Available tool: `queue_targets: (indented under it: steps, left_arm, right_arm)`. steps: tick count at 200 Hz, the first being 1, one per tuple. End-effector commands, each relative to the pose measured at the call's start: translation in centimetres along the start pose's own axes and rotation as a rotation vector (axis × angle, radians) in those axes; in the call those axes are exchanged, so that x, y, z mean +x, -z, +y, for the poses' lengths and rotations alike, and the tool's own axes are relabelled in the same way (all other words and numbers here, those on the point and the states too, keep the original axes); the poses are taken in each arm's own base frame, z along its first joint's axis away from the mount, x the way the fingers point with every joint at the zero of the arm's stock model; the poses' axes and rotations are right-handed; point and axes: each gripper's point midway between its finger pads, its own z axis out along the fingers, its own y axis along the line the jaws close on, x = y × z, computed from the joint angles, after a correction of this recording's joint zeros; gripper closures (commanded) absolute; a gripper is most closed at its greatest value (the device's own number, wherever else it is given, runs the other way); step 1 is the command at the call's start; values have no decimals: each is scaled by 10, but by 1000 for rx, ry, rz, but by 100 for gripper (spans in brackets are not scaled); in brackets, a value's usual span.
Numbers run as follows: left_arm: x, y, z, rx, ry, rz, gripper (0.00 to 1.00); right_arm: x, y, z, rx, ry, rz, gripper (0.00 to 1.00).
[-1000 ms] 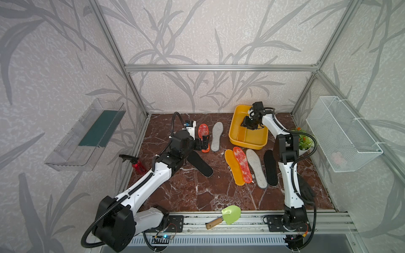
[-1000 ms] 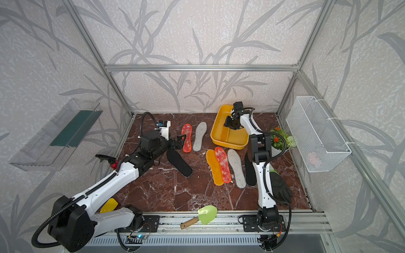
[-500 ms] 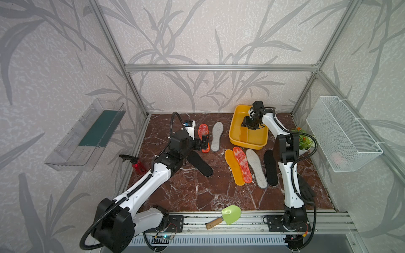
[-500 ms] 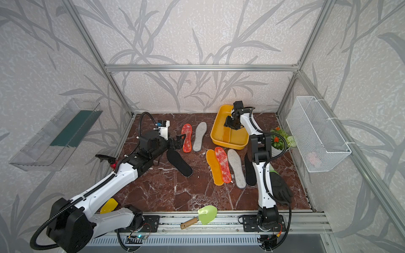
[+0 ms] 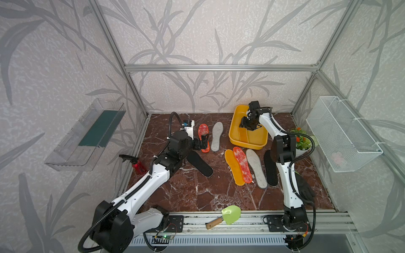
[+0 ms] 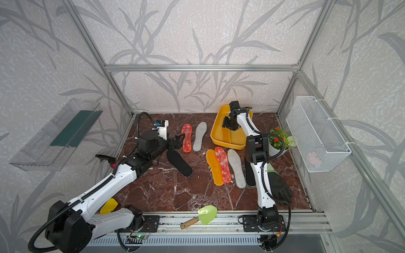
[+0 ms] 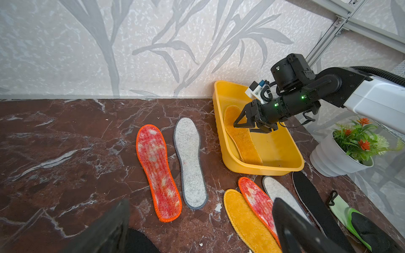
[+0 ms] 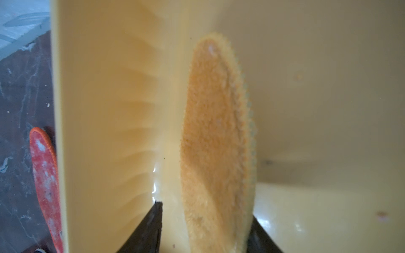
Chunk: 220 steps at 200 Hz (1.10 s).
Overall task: Put the insoles into the storage box
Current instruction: Place the insole in the storage box.
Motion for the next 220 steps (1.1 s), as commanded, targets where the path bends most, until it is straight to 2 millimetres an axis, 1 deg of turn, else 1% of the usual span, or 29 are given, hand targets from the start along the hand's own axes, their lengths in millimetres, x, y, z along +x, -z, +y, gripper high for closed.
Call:
queue_targets:
  steps: [1, 35, 52, 61, 132, 173, 205, 220]
  left_arm:
    - [-1, 5, 1, -3, 8, -8, 1]
    - [-1, 5, 0, 4, 11, -7, 1]
    - [-1, 6, 0, 6, 10, -7, 1]
    - [-1, 6, 0, 4, 9, -8, 1]
    - [0, 5, 0, 3, 11, -6, 1]
    - [0, 5, 0, 3, 12, -3, 1]
    - [0, 5, 1, 0, 12, -2, 1]
    - [1, 3, 1, -1, 13, 3, 1]
  right_arm:
    - [7, -5, -13, 56, -44, 29, 46]
    - [10, -2, -20, 105, -56, 37, 43]
    - [10, -1, -20, 112, -47, 36, 37]
    - [11, -1, -21, 122, -42, 36, 36]
    - [7, 11, -22, 172, 13, 27, 32]
    - [17, 22, -21, 183, 49, 67, 32]
    - [30, 32, -22, 228, 100, 103, 33]
    - [35, 33, -21, 243, 127, 116, 33]
